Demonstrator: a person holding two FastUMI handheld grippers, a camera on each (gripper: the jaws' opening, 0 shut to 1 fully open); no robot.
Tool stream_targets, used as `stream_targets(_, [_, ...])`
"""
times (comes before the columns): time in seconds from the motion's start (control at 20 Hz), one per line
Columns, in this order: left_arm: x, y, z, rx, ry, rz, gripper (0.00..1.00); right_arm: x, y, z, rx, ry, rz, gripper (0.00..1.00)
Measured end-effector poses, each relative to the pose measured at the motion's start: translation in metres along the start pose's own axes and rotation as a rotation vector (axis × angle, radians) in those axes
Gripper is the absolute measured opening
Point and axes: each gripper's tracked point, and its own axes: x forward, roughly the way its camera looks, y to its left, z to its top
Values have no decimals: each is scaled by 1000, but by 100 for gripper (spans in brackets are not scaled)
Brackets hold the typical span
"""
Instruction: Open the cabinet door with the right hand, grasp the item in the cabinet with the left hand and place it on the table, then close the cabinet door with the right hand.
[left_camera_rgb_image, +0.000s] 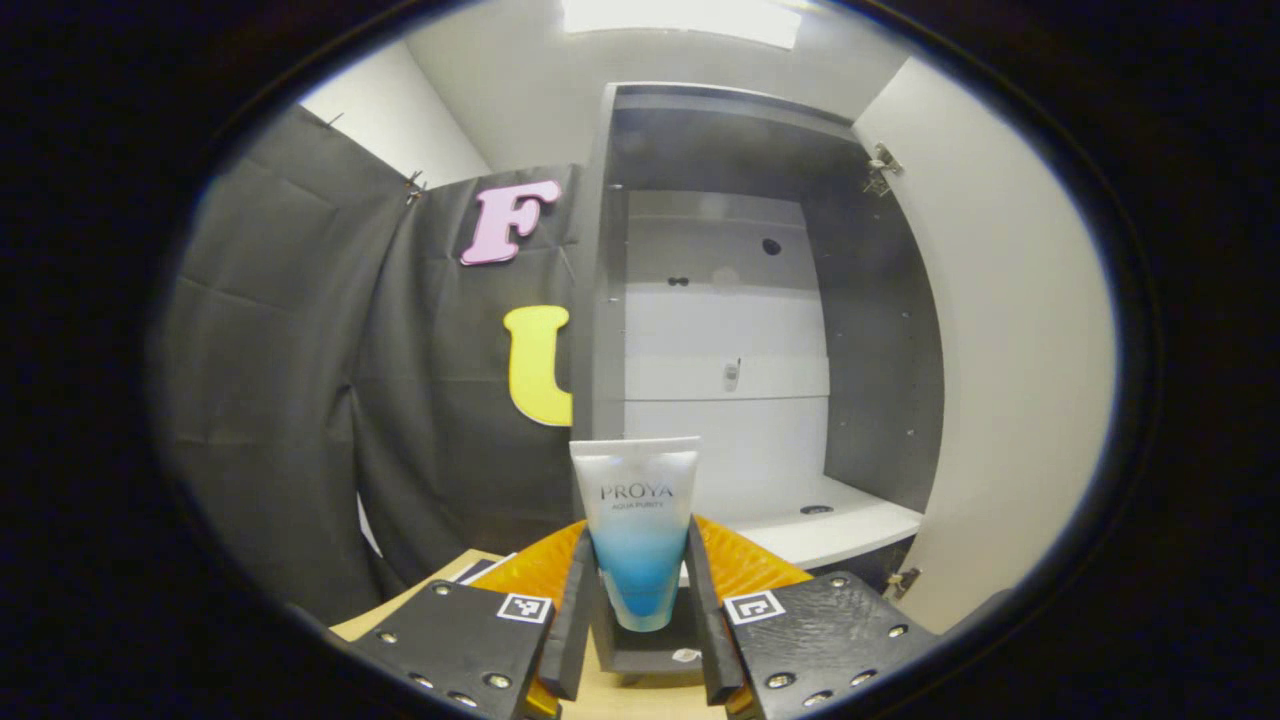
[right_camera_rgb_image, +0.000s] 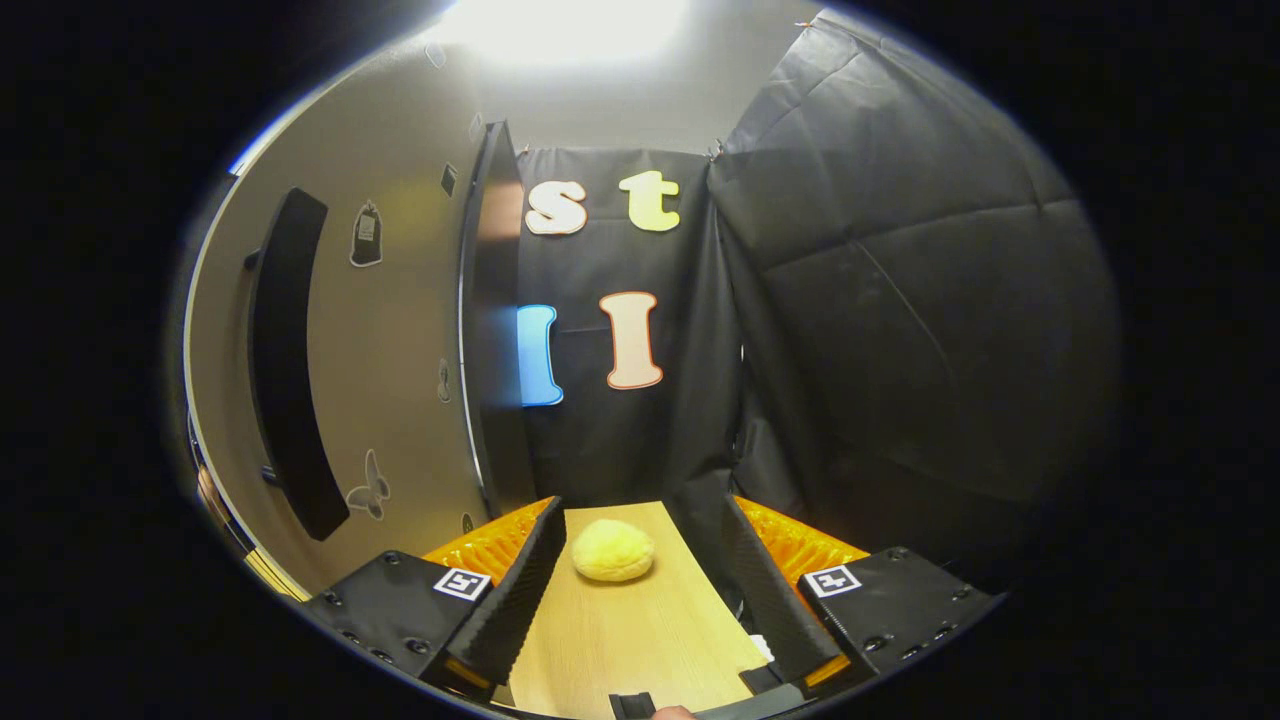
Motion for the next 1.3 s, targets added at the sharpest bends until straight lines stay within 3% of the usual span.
stream_targets(0.05, [-9, 7, -4, 5, 1, 14, 47, 1, 1, 0, 0, -2, 6, 93])
stream_targets(0.1, [-18, 14, -6, 10, 2, 27, 47, 1, 1, 0, 3, -2, 15, 98])
stream_targets(0.45, [-69, 46, -34, 31, 19, 91, 47, 2, 5, -8, 27, 0, 51, 98])
stream_targets(0.55, [-79, 50, -44, 38, 23, 99, 47, 2, 3, -9, 30, -4, 50, 93])
stream_targets(0.75, [-97, 57, -69, 22, 38, 101, 47, 2, -1, -8, 41, -16, 45, 98])
stream_targets(0.9, [-112, 63, -98, 12, 61, 109, 47, 4, -3, -8, 51, -24, 37, 98])
stream_targets(0.95, [-115, 64, -106, 13, 68, 110, 47, 5, -2, -8, 52, -26, 35, 93])
stream_targets(1.0, [-118, 65, -113, 13, 73, 111, 46, 6, -2, -7, 53, -29, 32, 98])
stream_targets(1.3, [-138, 73, -165, -17, 111, 119, 47, 11, -5, -11, 56, -42, 1, 98])
